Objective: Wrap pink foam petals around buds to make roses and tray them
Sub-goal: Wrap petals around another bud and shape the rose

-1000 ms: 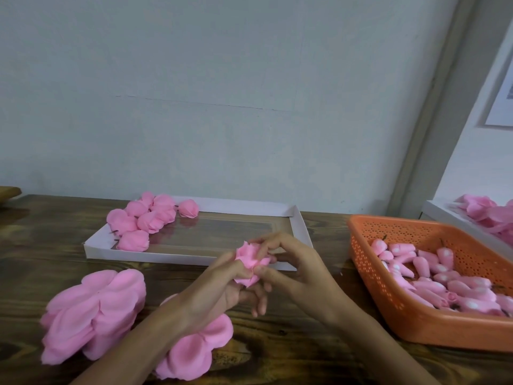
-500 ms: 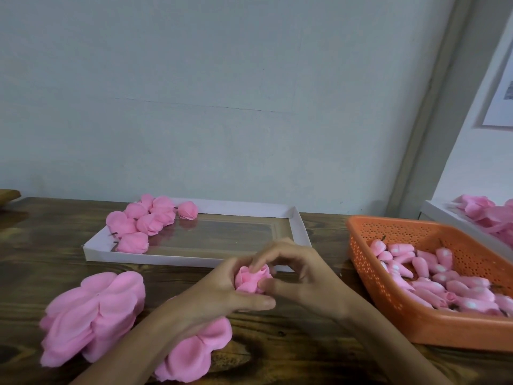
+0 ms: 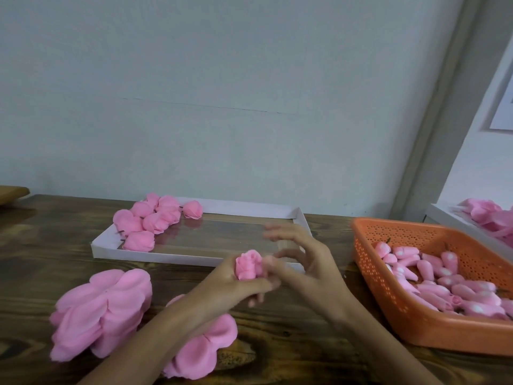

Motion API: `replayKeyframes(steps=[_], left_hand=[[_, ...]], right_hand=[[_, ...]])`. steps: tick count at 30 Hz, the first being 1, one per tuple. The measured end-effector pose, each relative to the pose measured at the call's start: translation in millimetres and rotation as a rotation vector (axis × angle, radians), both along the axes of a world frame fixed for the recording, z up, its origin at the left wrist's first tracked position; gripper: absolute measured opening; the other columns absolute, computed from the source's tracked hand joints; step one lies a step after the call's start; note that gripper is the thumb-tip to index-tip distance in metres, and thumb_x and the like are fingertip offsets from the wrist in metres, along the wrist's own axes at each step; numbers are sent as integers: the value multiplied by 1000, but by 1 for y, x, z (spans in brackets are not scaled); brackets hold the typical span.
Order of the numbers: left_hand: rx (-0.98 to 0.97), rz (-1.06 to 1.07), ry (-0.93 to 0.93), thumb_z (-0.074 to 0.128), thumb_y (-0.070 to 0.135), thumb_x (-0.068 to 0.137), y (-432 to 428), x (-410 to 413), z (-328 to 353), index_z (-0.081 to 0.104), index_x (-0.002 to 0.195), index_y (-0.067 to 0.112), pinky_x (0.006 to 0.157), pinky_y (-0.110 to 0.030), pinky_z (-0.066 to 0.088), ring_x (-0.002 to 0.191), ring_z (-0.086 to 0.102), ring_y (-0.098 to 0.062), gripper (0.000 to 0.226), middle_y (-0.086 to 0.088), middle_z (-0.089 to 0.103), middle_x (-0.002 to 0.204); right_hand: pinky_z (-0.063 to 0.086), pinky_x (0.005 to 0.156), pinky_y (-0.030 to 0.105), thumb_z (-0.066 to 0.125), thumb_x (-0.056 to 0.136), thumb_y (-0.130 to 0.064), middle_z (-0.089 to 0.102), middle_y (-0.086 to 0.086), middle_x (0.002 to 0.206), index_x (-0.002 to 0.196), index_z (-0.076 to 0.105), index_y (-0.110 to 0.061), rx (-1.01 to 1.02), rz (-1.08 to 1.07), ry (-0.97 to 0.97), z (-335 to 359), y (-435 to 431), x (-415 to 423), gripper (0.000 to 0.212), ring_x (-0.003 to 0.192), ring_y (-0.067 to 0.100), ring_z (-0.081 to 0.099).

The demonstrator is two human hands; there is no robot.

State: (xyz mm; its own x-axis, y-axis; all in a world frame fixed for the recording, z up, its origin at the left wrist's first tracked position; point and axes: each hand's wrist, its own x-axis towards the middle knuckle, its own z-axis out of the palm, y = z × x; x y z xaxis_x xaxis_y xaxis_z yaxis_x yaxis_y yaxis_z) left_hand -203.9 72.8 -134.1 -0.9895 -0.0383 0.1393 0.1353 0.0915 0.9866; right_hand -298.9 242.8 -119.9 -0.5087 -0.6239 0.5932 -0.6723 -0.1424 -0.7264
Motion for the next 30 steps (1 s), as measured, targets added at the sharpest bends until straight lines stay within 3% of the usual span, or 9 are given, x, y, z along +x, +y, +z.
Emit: replayKeyframes(steps=[3, 5, 7, 13, 17, 20, 23, 26, 30], left_hand=[[265, 170, 82, 96, 55, 49, 4, -9, -5, 76, 77, 27, 69, -26, 56, 73, 69, -19, 45, 5, 72, 70], [356, 189, 144, 87, 49, 67, 5, -12, -5, 75, 75, 28, 84, -32, 56, 85, 70, -18, 25, 4, 73, 80], [483, 149, 164, 80, 41, 86, 5, -11, -4, 77, 93, 19, 99, -43, 55, 108, 72, -24, 23, -9, 75, 104], [409, 219, 110, 67, 43, 81, 22, -8, -5, 65, 104, 23, 69, -16, 59, 85, 76, -1, 31, 16, 80, 86], [476, 176, 112, 83, 42, 80, 23, -4, -2, 76, 103, 20, 82, -27, 58, 100, 75, -16, 32, -1, 80, 101], [530, 73, 164, 84, 30, 75, 14, 0, 5, 81, 103, 16, 85, -43, 47, 96, 64, -35, 31, -23, 71, 105], [486, 7, 190, 88, 27, 74, 7, 1, 6, 79, 115, 10, 77, -33, 50, 90, 69, -22, 45, -17, 76, 104], [475, -2, 157, 87, 28, 75, 7, 2, 3, 78, 114, 23, 84, -41, 46, 103, 63, -34, 41, -23, 72, 125], [301, -12, 95, 88, 53, 74, 8, 7, 1, 76, 113, 26, 56, -28, 33, 70, 52, -27, 49, -1, 77, 119]], right_hand=[[57, 87, 31, 75, 93, -21, 70, -7, 108, 109, 72, -25, -122, -61, -213, -7, -9, 9, 17, 108, 12, 67], [59, 87, 33, 72, 95, -21, 72, -5, 107, 107, 70, -21, -163, -55, -293, -11, -14, 15, 11, 105, 11, 69], [60, 91, 34, 72, 96, -23, 74, -6, 112, 113, 68, -20, -153, -12, -349, -12, -17, 21, 18, 109, 13, 70], [60, 93, 33, 81, 89, -10, 75, -4, 119, 127, 60, -18, -100, -22, -340, -20, -27, 38, 44, 110, 16, 72], [60, 96, 45, 78, 91, -5, 78, 6, 112, 122, 60, -13, -175, -9, -445, -18, -27, 38, 36, 107, 21, 74], [60, 88, 36, 73, 96, -8, 78, 11, 108, 124, 59, -5, -166, 170, -501, -12, -23, 33, 31, 96, 21, 74], [58, 85, 31, 67, 100, -5, 76, 16, 107, 125, 54, 2, -152, 284, -525, -11, -22, 30, 29, 93, 23, 72], [57, 89, 37, 64, 103, -12, 73, 21, 108, 129, 57, 0, -76, 311, -524, -14, -23, 26, 29, 96, 25, 70], [54, 84, 40, 61, 105, -29, 60, 20, 101, 132, 67, -13, -35, 401, -699, -18, -32, 37, 32, 88, 24, 60]])
